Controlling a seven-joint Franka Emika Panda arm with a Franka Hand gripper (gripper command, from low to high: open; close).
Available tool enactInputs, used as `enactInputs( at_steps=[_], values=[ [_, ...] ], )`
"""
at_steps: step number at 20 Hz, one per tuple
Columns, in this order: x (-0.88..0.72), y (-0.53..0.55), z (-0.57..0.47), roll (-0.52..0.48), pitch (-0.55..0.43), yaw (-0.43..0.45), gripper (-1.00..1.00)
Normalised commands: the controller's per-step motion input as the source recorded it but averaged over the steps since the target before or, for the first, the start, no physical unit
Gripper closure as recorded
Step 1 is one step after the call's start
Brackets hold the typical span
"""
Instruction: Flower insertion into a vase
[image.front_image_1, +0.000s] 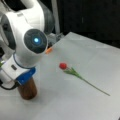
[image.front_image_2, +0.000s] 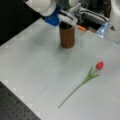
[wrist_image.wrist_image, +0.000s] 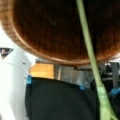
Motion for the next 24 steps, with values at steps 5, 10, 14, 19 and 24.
enactInputs(
  at_steps=[5,10,14,19,24],
  values=[
    [0.16,0.56,0.06,0.106,-0.735,-0.066,-1.0],
    [-0.14,0.49,-0.07,-0.041,-0.558,-0.047,-1.0],
    [-0.2,0.38,-0.16,0.008,-0.421,-0.077,-1.0],
    [-0.13,0.32,-0.13,0.017,-0.338,-0.173,-1.0],
    [0.01,0.47,-0.08,-0.067,-0.233,-0.221,-1.0]
  ],
)
